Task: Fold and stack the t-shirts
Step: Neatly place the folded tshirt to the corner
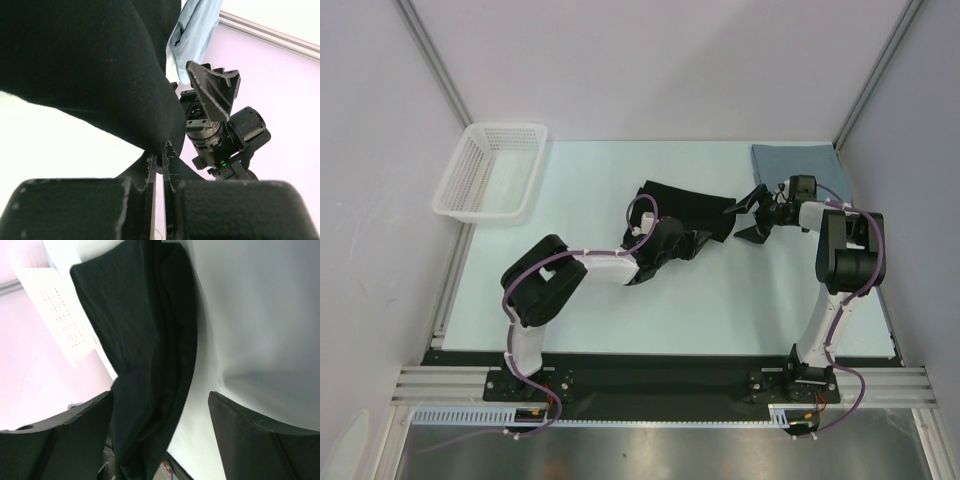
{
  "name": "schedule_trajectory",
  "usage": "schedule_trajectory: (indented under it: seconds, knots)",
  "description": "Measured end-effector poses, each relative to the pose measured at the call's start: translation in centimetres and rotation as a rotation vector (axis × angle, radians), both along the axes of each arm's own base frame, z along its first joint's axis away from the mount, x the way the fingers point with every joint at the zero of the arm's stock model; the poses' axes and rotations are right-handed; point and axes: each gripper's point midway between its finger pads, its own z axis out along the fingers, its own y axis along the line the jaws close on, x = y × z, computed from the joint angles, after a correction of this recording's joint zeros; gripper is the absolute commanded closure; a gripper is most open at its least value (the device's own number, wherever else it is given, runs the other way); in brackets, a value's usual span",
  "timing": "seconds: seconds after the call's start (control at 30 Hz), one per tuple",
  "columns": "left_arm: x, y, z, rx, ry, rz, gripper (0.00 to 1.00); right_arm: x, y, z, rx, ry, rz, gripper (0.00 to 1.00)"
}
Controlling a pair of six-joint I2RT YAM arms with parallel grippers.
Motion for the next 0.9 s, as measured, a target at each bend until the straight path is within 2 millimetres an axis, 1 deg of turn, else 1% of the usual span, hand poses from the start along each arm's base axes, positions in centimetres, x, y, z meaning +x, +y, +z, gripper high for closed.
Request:
schedule_trajectory:
  seconds: [0.13, 0.27, 0.4, 0.53, 0.57, 0.6, 0.63, 0.67, 0.7, 0.73, 0.8, 0.83, 0.87, 0.9]
  knots:
    - [0.0, 0.0, 0.0, 0.0, 0.0, 0.0, 0.98, 0.6, 0.0, -0.1, 0.021, 0.018, -0.035, 0.18]
    - [0.0, 0.0, 0.3, -0.005, -0.003, -0.002, 0.98, 0.6, 0.0, -1.4, 0.02, 0.068, -0.064, 0.19]
    - [-0.2, -0.1, 0.9, -0.015, -0.007, -0.011, 0.98, 1.4, 0.4, -1.4, 0.018, 0.078, -0.074, 0.21]
    - [-0.4, -0.1, 1.2, -0.018, -0.012, -0.022, 0.98, 2.4, 1.1, -1.6, -0.008, 0.067, -0.075, 0.27]
    - [-0.4, 0.0, 1.3, -0.019, -0.014, -0.022, 0.98, 2.7, 1.1, -1.6, -0.016, 0.063, -0.077, 0.39]
    - [-0.5, 0.0, 1.4, -0.019, -0.014, -0.023, 0.98, 3.1, 1.2, -1.7, -0.03, 0.055, -0.077, 0.44]
    - [-0.6, 0.1, 1.5, -0.021, -0.016, -0.026, 0.97, 3.7, 1.2, -1.9, -0.044, 0.054, -0.084, 0.54]
    - [-0.6, 0.2, 1.5, -0.02, -0.017, -0.027, 0.97, 4.1, 1.1, -2.0, -0.055, 0.049, -0.089, 0.6]
    - [-0.8, 0.2, 1.6, -0.022, -0.022, -0.03, 0.96, 4.7, 1.0, -2.2, -0.068, 0.047, -0.094, 0.63]
    - [-0.9, 0.3, 1.7, -0.026, -0.026, -0.034, 0.95, 5.2, 0.9, -2.5, -0.078, 0.042, -0.098, 0.72]
    - [-1.2, 0.4, 1.6, -0.031, -0.032, -0.05, 0.93, 5.9, 0.7, -2.9, -0.094, 0.036, -0.102, 0.83]
    - [-1.5, 0.5, 1.4, -0.028, -0.034, -0.06, 0.9, 5.9, 0.6, -3.0, -0.101, 0.036, -0.1, 0.9]
    - [-1.7, 0.6, 1.1, -0.025, -0.033, -0.068, 0.86, 5.9, 0.6, -3.2, -0.109, 0.033, -0.092, 0.92]
    - [-2.2, 0.9, 0.8, -0.021, -0.035, -0.083, 0.75, 5.9, 0.6, -3.2, -0.116, 0.028, -0.083, 0.95]
